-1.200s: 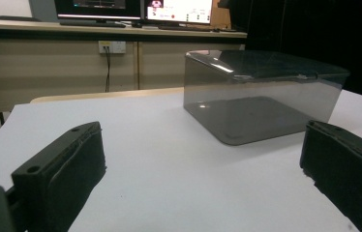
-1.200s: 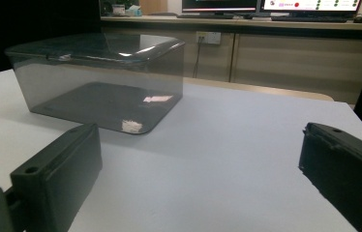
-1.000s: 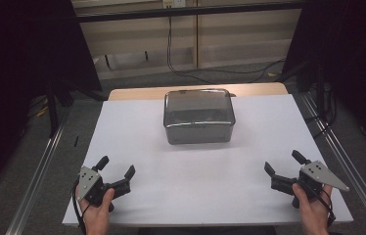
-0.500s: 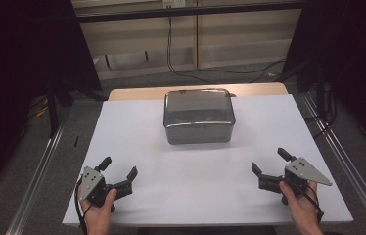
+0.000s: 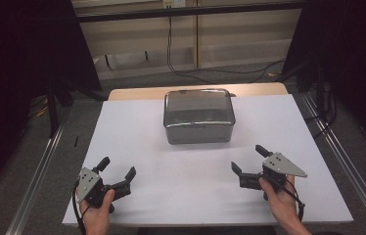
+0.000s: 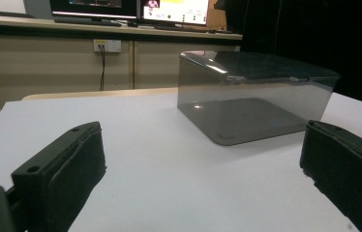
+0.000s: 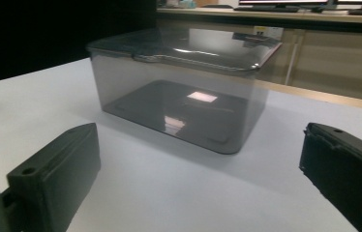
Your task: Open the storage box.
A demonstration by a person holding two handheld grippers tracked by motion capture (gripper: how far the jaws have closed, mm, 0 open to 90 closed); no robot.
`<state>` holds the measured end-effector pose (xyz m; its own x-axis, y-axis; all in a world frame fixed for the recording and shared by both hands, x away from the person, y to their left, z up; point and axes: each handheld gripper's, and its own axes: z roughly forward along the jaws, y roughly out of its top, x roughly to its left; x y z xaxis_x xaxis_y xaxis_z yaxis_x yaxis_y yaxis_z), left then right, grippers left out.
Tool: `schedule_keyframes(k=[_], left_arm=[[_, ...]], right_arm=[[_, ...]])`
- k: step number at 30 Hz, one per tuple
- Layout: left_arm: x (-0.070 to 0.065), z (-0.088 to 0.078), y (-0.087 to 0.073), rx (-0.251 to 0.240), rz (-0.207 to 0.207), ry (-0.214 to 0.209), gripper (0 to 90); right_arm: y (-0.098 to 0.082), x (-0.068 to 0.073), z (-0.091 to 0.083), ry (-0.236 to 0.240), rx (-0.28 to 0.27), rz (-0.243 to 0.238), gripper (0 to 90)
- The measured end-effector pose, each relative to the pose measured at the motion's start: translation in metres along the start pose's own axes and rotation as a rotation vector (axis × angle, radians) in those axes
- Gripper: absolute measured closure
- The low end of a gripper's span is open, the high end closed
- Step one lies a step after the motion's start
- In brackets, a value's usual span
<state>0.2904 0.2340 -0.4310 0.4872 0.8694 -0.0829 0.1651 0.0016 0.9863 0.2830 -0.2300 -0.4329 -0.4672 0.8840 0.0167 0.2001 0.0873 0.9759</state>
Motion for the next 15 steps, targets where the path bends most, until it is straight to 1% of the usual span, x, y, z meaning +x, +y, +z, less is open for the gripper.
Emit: schedule_keyframes(k=[1, 3, 5, 6, 7, 8, 9, 10, 12, 14, 15], left_arm=[[0.0, 0.0, 0.0, 0.0, -0.003, -0.005, 2.2], [-0.001, 0.0, 0.0, 0.001, 0.001, -0.003, 2.2], [-0.001, 0.0, 0.0, -0.005, -0.003, -0.003, 2.2], [-0.001, 0.0, 0.0, 0.0, -0.002, -0.005, 2.2], [-0.001, 0.001, 0.0, 0.005, 0.001, -0.005, 2.2], [-0.001, 0.0, 0.0, 0.007, -0.003, -0.003, 2.2], [-0.001, -0.001, 0.0, 0.008, -0.008, -0.004, 2.2], [-0.001, -0.001, 0.0, 0.008, -0.008, -0.004, 2.2], [-0.002, -0.001, 0.001, -0.003, 0.001, -0.014, 2.2], [-0.003, -0.001, 0.001, -0.01, -0.002, -0.02, 2.2], [-0.003, -0.001, 0.001, -0.003, 0.007, -0.018, 2.2]], right_arm=[[0.0, 0.0, 0.0, 0.0, 0.0, 0.0, 0.2], [0.002, 0.001, 0.005, 0.002, -0.008, -0.004, 0.6], [0.005, 0.003, 0.009, 0.012, -0.014, -0.014, 0.4], [0.007, 0.005, 0.012, 0.016, -0.015, -0.017, 0.3], [0.009, 0.008, 0.017, 0.032, -0.019, -0.028, 0.2], [0.009, 0.008, 0.017, 0.032, -0.019, -0.028, 0.2], [0.01, 0.011, 0.022, 0.035, -0.018, -0.035, 0.4], [0.01, 0.011, 0.022, 0.035, -0.018, -0.035, 0.4], [0.013, 0.015, 0.03, 0.04, -0.018, -0.04, 0.6], [0.013, 0.015, 0.031, 0.041, -0.019, -0.045, 0.6], [0.014, 0.017, 0.034, 0.042, -0.019, -0.051, 0.6]])
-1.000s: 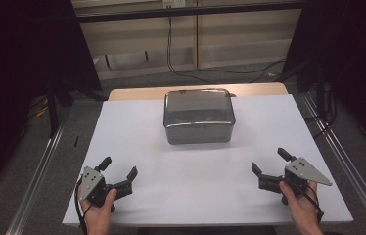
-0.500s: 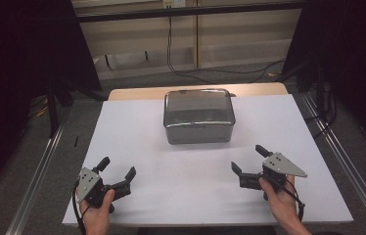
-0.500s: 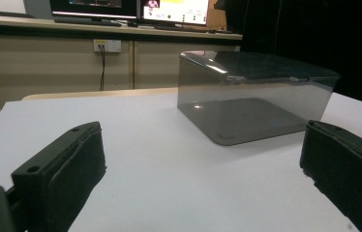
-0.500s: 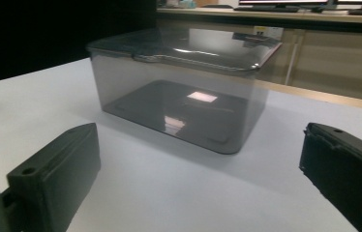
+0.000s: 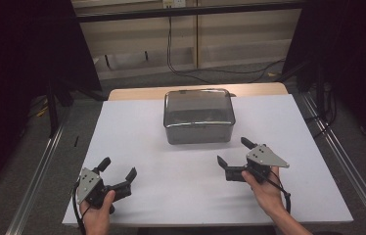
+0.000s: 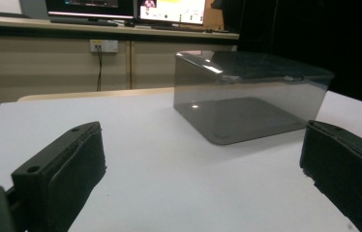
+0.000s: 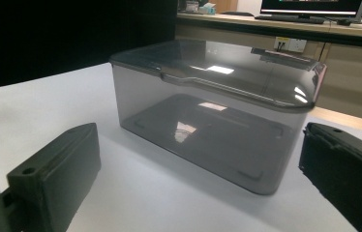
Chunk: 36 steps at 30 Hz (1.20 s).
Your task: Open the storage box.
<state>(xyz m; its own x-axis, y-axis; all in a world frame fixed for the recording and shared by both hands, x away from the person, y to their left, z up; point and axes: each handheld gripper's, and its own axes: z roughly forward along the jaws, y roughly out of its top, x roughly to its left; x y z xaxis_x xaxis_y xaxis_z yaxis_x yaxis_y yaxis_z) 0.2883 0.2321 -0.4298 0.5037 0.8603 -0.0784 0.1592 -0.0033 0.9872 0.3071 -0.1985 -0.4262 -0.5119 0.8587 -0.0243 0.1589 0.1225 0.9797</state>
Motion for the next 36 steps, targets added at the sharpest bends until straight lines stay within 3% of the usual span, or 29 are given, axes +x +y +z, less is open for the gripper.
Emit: schedule_keyframes(k=[13, 15, 16, 22, 36], left_arm=[[0.0, 0.004, -0.003, 0.021, -0.007, 0.003, 2.2], [0.0, 0.004, -0.003, 0.02, -0.006, 0.003, 2.2], [0.001, 0.004, -0.003, 0.023, -0.003, 0.008, 2.2], [0.001, 0.003, -0.003, 0.027, 0.006, 0.015, 2.2], [0.002, 0.004, -0.003, 0.028, 0.005, 0.011, 2.2]], right_arm=[[0.01, 0.001, 0.018, 0.018, -0.021, -0.051, 0.8], [0.013, 0.001, 0.021, 0.021, -0.024, -0.066, 0.8], [0.015, 0.002, 0.026, 0.019, -0.025, -0.104, 0.8], [0.019, 0.005, 0.039, 0.022, -0.024, -0.129, 1.3], [0.026, 0.007, 0.061, -0.026, -0.014, -0.248, 2.8]])
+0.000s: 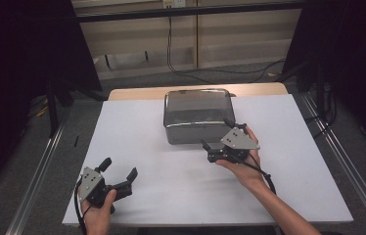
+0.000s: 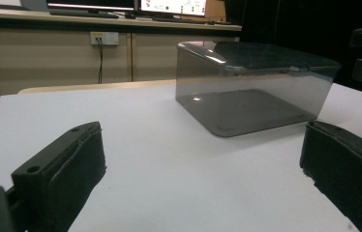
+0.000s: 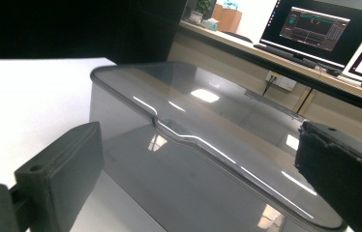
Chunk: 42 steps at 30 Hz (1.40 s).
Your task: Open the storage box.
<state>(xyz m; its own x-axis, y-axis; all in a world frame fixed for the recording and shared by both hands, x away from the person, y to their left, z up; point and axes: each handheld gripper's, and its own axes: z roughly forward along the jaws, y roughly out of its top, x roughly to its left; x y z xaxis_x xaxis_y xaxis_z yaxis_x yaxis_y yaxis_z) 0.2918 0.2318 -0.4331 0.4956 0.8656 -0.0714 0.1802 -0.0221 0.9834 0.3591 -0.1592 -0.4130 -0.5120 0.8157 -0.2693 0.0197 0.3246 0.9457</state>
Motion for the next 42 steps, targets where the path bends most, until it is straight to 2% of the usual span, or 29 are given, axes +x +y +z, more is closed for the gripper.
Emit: schedule_keyframes(k=[1, 2, 4, 7, 10, 11, 12, 13, 14, 16, 19, 20, 21, 22, 27, 28, 29, 30, 32, 33, 34, 37, 38, 39, 40, 41, 42], left_arm=[[0.0, 0.0, 0.0, -0.003, -0.003, -0.004, 2.2], [0.0, 0.001, 0.0, -0.006, -0.012, -0.011, 2.1], [0.0, 0.0, 0.0, -0.004, 0.002, -0.009, 2.2], [0.0, 0.0, 0.0, -0.007, -0.002, -0.008, 2.2], [0.0, 0.0, 0.0, -0.007, -0.003, -0.005, 2.1], [0.0, 0.0, 0.0, -0.007, -0.003, -0.005, 2.1], [0.0, 0.0, 0.0, -0.008, -0.004, -0.004, 2.1], [0.0, 0.0, 0.0, -0.006, -0.004, -0.002, 2.1], [0.001, 0.0, 0.0, -0.008, -0.004, 0.0, 2.1], [0.001, 0.0, 0.0, -0.007, -0.006, -0.002, 2.1], [0.001, 0.0, 0.0, -0.007, -0.005, -0.002, 2.1], [0.001, 0.0, 0.0, -0.006, -0.006, -0.002, 2.1], [0.001, 0.0, 0.0, -0.006, -0.007, -0.001, 2.1], [0.001, 0.0, 0.0, -0.008, -0.006, 0.0, 2.1], [0.001, 0.0, 0.0, -0.004, -0.004, -0.002, 2.1], [0.001, 0.0, 0.0, -0.005, -0.006, -0.002, 2.1], [0.001, 0.0, 0.0, -0.004, -0.006, -0.001, 2.1], [0.002, 0.0, 0.0, 0.005, -0.015, -0.008, 2.1], [0.001, 0.0, 0.0, 0.011, -0.008, 0.0, 2.1], [0.001, 0.0, 0.0, 0.01, 0.005, 0.006, 2.2], [0.001, -0.001, 0.0, 0.008, 0.004, 0.003, 2.2], [0.0, 0.0, 0.0, 0.006, -0.001, 0.002, 2.2], [0.001, 0.0, 0.0, 0.011, -0.002, 0.003, 2.2], [0.001, 0.0, 0.0, 0.014, -0.002, 0.005, 2.2], [0.002, 0.0, -0.001, 0.024, -0.005, 0.005, 2.1], [0.002, 0.0, -0.001, 0.024, -0.005, 0.005, 2.1], [0.003, 0.0, -0.001, 0.029, -0.007, 0.003, 2.1]], right_arm=[[0.0, 0.0, 0.0, 0.0, 0.0, 0.0, 2.8], [-0.001, 0.001, 0.001, -0.003, 0.002, -0.02, 3.0], [-0.001, 0.002, 0.002, -0.004, 0.005, -0.051, 4.5], [0.001, 0.002, 0.007, -0.02, 0.012, -0.095, 4.3], [0.006, 0.002, 0.013, -0.041, 0.005, -0.16, 5.0], [0.006, 0.002, 0.013, -0.041, 0.005, -0.16, 5.0], [0.008, 0.004, 0.015, -0.047, 0.008, -0.212, 5.3], [0.008, 0.004, 0.015, -0.047, 0.008, -0.212, 5.3], [0.01, 0.007, 0.017, -0.053, 0.01, -0.258, 6.1], [0.011, 0.008, 0.017, -0.05, 0.012, -0.274, 6.3], [0.012, 0.01, 0.02, -0.062, 0.016, -0.338, 8.1], [0.013, 0.011, 0.02, -0.066, 0.021, -0.367, 8.5], [0.012, 0.013, 0.021, -0.08, 0.032, -0.43, 9.8], [0.012, 0.014, 0.022, -0.083, 0.033, -0.458, 10.5], [0.011, 0.017, 0.024, -0.087, 0.043, -0.488, 13.7], [0.01, 0.02, 0.024, -0.099, 0.046, -0.536, 16.4], [0.01, 0.02, 0.024, -0.099, 0.046, -0.536, 16.4], [0.009, 0.022, 0.026, -0.102, 0.056, -0.577, 17.7], [0.008, 0.023, 0.026, -0.103, 0.056, -0.595, 18.6], [0.008, 0.024, 0.027, -0.099, 0.063, -0.633, 21.2], [0.007, 0.026, 0.028, -0.11, 0.062, -0.713, 23.2], [0.006, 0.029, 0.029, -0.112, 0.065, -0.737, 25.3], [0.005, 0.031, 0.03, -0.123, 0.07, -0.777, 27.1], [0.005, 0.031, 0.03, -0.123, 0.07, -0.777, 27.1], [0.005, 0.032, 0.031, -0.124, 0.077, -0.814, 28.9], [0.005, 0.032, 0.031, -0.124, 0.077, -0.814, 28.9], [0.006, 0.033, 0.033, -0.127, 0.078, -0.843, 29.5]])
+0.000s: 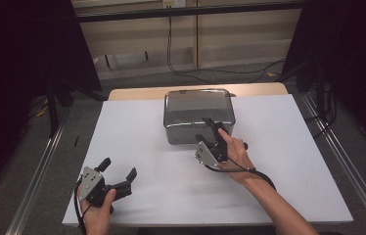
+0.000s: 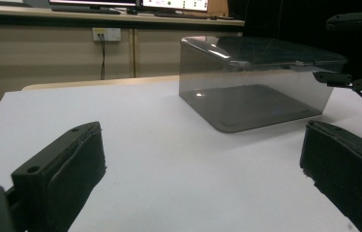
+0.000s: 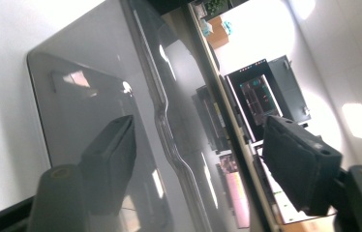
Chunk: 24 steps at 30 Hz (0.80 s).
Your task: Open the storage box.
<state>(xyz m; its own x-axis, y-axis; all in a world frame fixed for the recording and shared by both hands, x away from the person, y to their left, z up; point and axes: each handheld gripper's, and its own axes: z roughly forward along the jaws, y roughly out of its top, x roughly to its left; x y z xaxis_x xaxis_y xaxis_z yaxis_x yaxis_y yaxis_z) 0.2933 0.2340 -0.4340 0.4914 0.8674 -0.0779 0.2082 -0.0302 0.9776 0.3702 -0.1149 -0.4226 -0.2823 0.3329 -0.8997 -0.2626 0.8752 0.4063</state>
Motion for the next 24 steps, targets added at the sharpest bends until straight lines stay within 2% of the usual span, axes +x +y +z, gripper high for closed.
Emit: schedule_keyframes(k=[1, 3, 8, 11, 13, 18, 19, 24], left_arm=[[0.0, 0.0, 0.0, 0.001, -0.002, 0.002, 2.2], [0.0, 0.0, 0.0, 0.0, 0.0, 0.004, 2.1], [0.001, -0.001, 0.0, 0.005, 0.001, 0.004, 2.1], [0.001, 0.0, 0.0, 0.007, 0.004, 0.005, 2.1], [0.0, -0.001, 0.001, 0.009, 0.01, 0.004, 2.2], [0.001, -0.001, 0.001, 0.012, 0.012, 0.003, 2.2], [0.001, 0.0, 0.001, 0.012, 0.01, 0.003, 2.2], [0.0, 0.0, 0.001, 0.012, 0.01, -0.002, 2.2]], right_arm=[[0.001, 0.001, 0.001, -0.001, 0.004, -0.04, 31.7], [0.003, 0.002, 0.003, -0.005, 0.006, -0.083, 35.6], [0.004, 0.005, 0.007, -0.005, 0.039, -0.138, 47.0], [0.002, 0.006, 0.008, 0.003, 0.049, -0.144, 49.7], [0.001, 0.008, 0.01, 0.012, 0.069, -0.179, 53.6], [0.0, 0.01, 0.01, 0.021, 0.083, -0.182, 59.4], [0.001, 0.011, 0.01, 0.019, 0.084, -0.204, 62.6], [0.002, 0.012, 0.01, 0.031, 0.094, -0.204, 68.7]])
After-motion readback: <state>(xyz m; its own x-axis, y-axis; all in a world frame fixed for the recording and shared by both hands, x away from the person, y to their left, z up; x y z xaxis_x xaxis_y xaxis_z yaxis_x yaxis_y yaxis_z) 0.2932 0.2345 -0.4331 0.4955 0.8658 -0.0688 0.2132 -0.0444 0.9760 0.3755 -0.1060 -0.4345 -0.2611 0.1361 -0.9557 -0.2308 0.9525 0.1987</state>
